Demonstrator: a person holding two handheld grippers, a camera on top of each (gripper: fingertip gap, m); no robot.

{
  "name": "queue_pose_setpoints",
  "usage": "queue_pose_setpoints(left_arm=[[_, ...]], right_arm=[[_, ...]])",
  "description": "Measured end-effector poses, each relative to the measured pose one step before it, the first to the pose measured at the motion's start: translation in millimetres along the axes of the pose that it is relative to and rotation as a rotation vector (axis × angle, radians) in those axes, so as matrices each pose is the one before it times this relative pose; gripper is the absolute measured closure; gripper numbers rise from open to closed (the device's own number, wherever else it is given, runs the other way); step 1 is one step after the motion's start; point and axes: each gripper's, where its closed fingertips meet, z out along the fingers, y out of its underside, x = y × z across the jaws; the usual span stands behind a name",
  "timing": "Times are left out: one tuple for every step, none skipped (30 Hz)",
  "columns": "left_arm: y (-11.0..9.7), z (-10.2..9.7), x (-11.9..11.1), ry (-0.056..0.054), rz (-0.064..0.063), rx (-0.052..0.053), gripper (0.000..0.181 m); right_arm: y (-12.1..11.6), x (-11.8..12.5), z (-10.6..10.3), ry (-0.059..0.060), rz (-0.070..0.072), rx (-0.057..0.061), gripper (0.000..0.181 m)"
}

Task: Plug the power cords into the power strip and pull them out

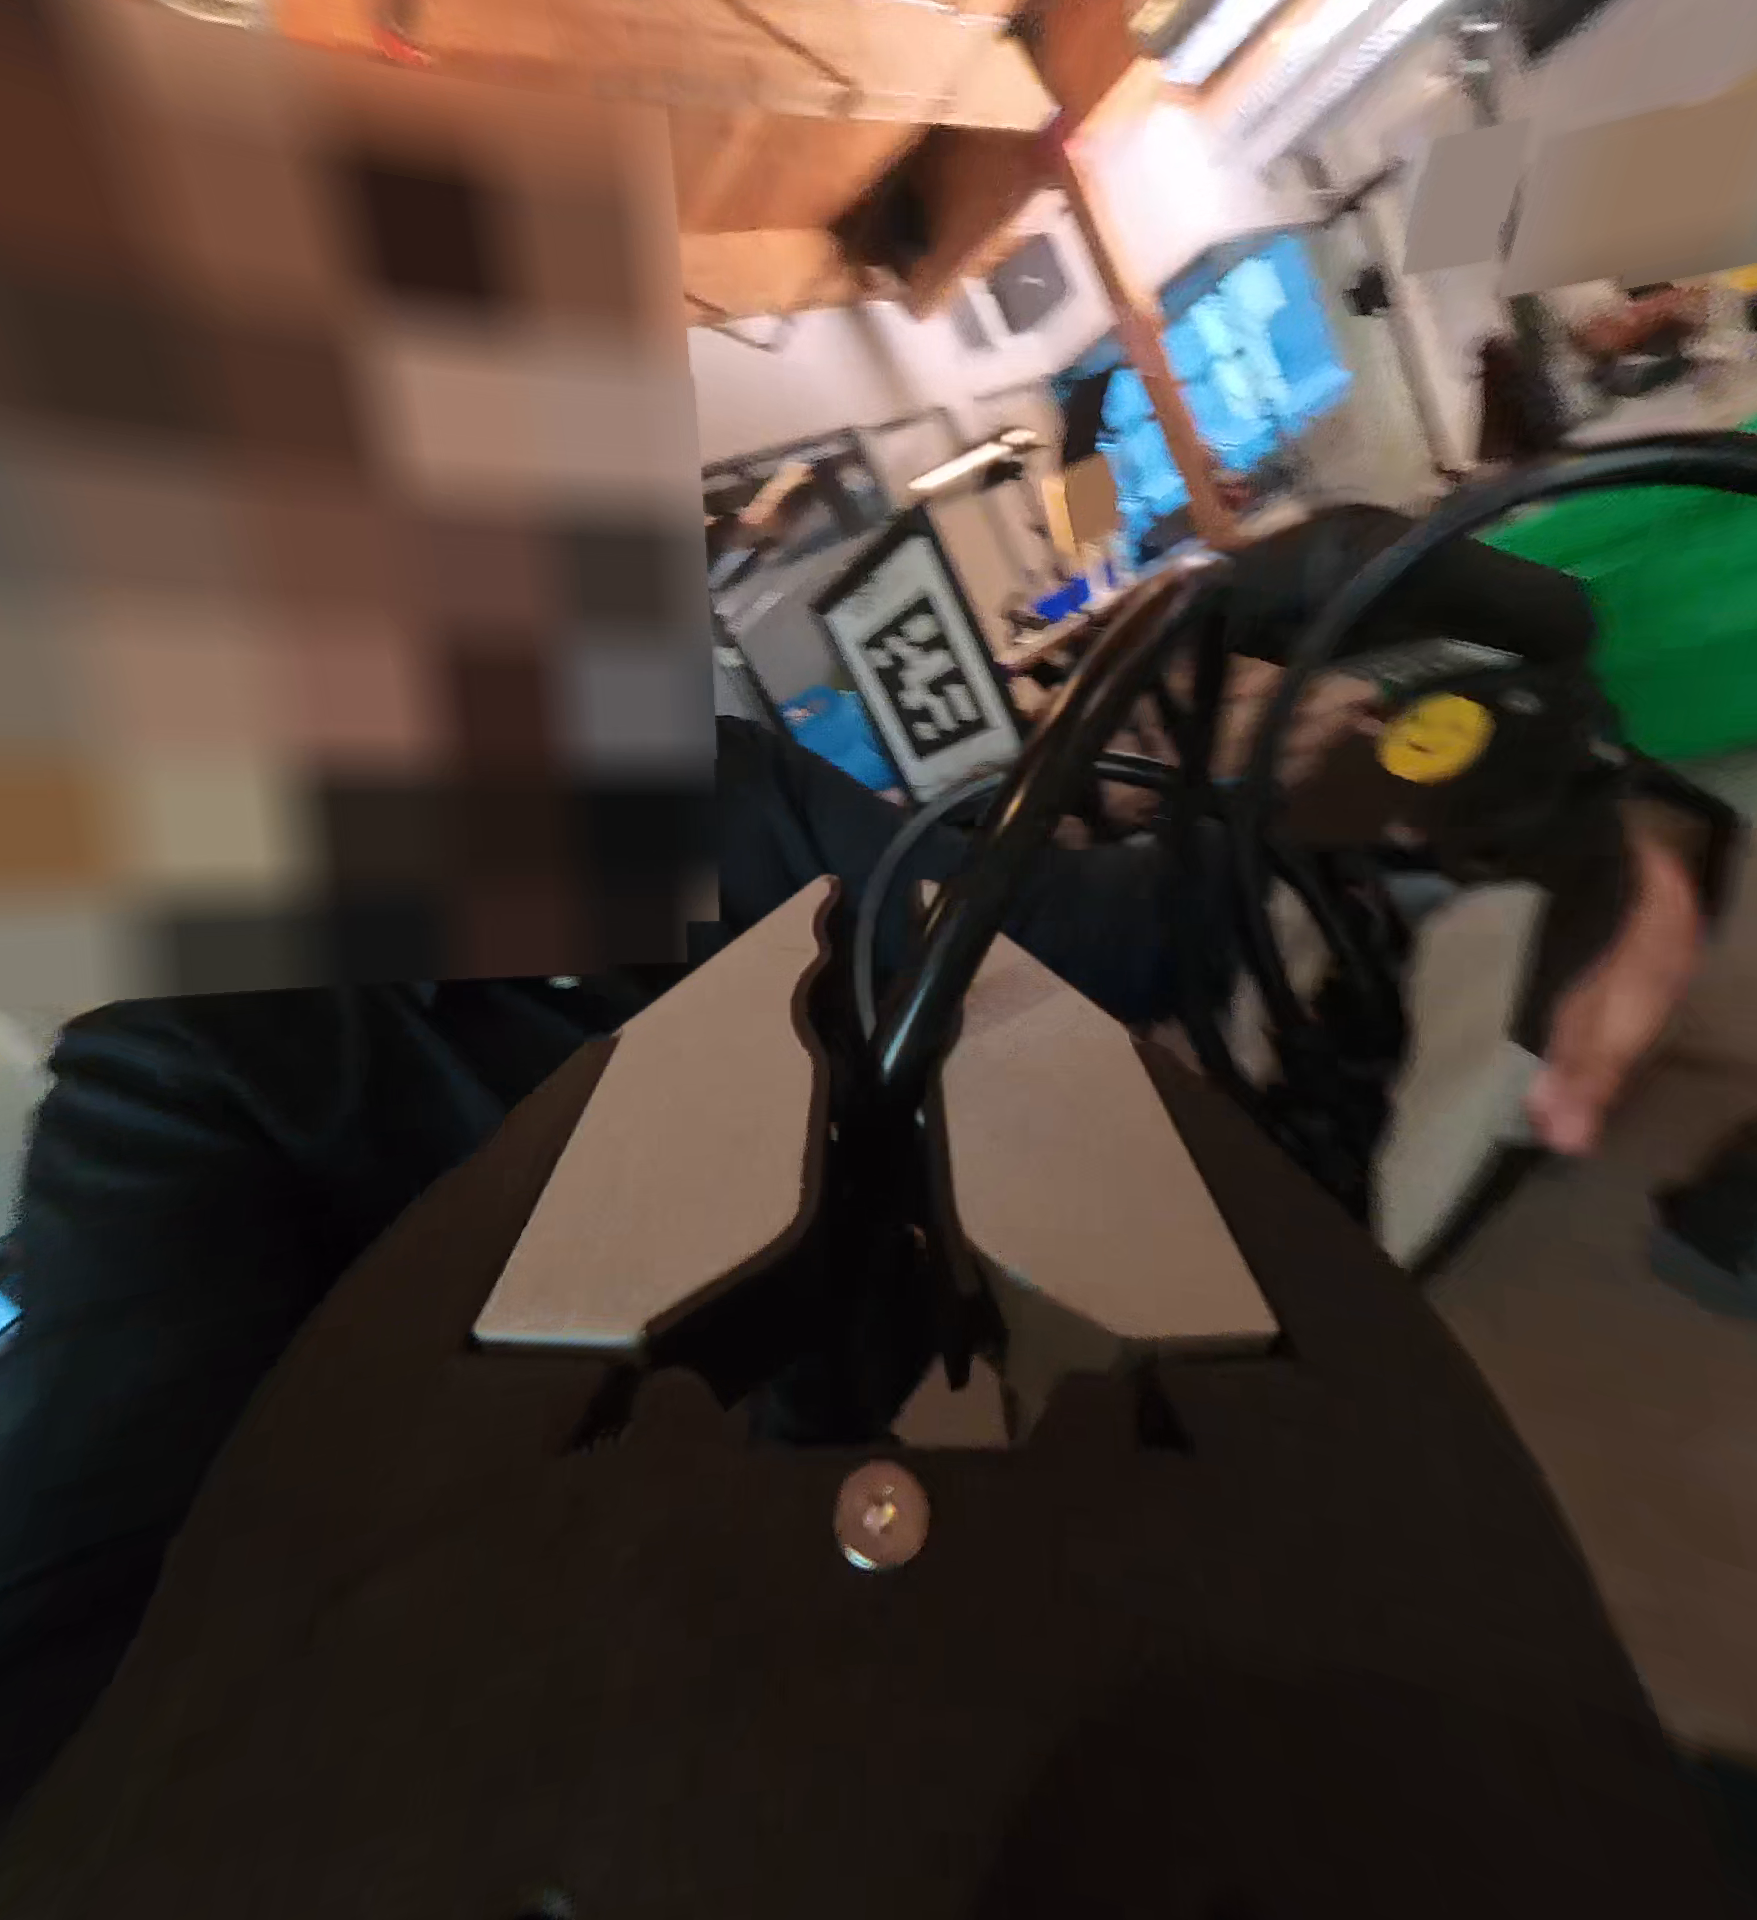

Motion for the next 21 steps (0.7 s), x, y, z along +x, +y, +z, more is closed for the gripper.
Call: queue_pose_setpoints(left_arm=[[0.04,-0.09,-0.01,0.0005,0.0017,0.0003,0.146],[0.02,-0.06,0.01,-0.0006,0.0026,0.0005,0.146],[0.09,-0.13,-0.07,-0.0012,0.0007,0.0001,0.145],[0.07,-0.05,-0.13,-0.0001,-0.0015,-0.0005,0.144],[-0.03,0.03,-0.13,0.0008,-0.0024,-0.0003,0.144],[0.05,0.09,-0.08,0.0010,-0.0028,-0.0003,0.144],[0.01,0.16,0.04,0.0015,-0.0027,-0.0003,0.144],[-0.05,0.29,0.20,0.0018,-0.0033,-0.0006,0.144],[-0.30,0.50,0.32,0.0021,-0.0038,-0.0006,0.144],[-0.39,0.61,0.21,-0.0006,0.0020,0.0003,0.145],[-0.23,0.42,0.52,0.0008,0.0034,0.0001,0.145],[-0.17,0.14,0.38,-0.0001,0.0022,0.0001,0.146],[-0.02,0.05,0.06,-0.0004,0.0003,0.0000,0.146],[-0.03,0.03,-0.02,0.0003,-0.0004,0.0000,0.146],[0.00,0.00,-0.01,0.0000,0.0002,0.0000,0.146],[-0.01,0.00,0.00,-0.0001,-0.0001,0.0001,0.146],[0.00,0.00,0.03,0.0002,0.0000,0.0000,0.146],[-0.06,0.03,-0.02,0.0010,-0.0022,0.0001,0.146],[-0.02,-0.09,-0.12,0.0014,-0.0024,0.0003,0.146],[0.11,0.02,-0.06,0.0009,-0.0006,-0.0003,0.146],[0.12,0.06,0.22,-0.0005,0.0059,-0.0010,0.145]], right_arm=[[0.61,-10.07,5.79,-0.0617,-0.0190,-0.0119,0.173],[1.65,-8.02,6.65,-0.0500,-0.0202,-0.0140,0.174],[1.73,-8.08,6.53,-0.0502,-0.0192,-0.0099,0.174],[1.37,-6.82,5.77,-0.0435,-0.0164,-0.0038,0.172],[1.28,-4.94,4.95,-0.0322,-0.0130,0.0005,0.171],[1.42,-2.83,4.16,-0.0227,-0.0078,0.0008,0.170],[1.60,-0.06,3.86,-0.0094,0.0001,-0.0026,0.169],[2.03,4.21,3.39,0.0130,0.0111,-0.0110,0.168],[3.47,7.84,2.56,0.0323,0.0229,-0.0276,0.163],[4.30,9.77,1.38,0.0409,0.0319,-0.0413,0.155],[3.60,10.64,-0.31,0.0448,0.0380,-0.0423,0.154],[1.94,11.79,-2.33,0.0495,0.0429,-0.0362,0.153],[-0.85,11.19,-4.09,0.0437,0.0424,-0.0242,0.147],[-3.72,8.69,-5.11,0.0276,0.0377,-0.0082,0.144],[-5.85,5.15,-5.42,0.0080,0.0320,0.0033,0.144],[-6.50,1.72,-5.10,-0.0071,0.0243,0.0029,0.146],[-4.96,0.22,-4.55,-0.0079,0.0111,-0.0102,0.147],[-3.07,1.05,-3.32,0.0051,-0.0022,-0.0207,0.148],[-0.63,1.21,-1.16,0.0076,-0.0096,-0.0296,0.151],[1.28,-2.68,1.45,-0.0160,-0.0116,-0.0338,0.159],[1.30,-6.79,3.68,-0.0415,-0.0102,-0.0259,0.163]])
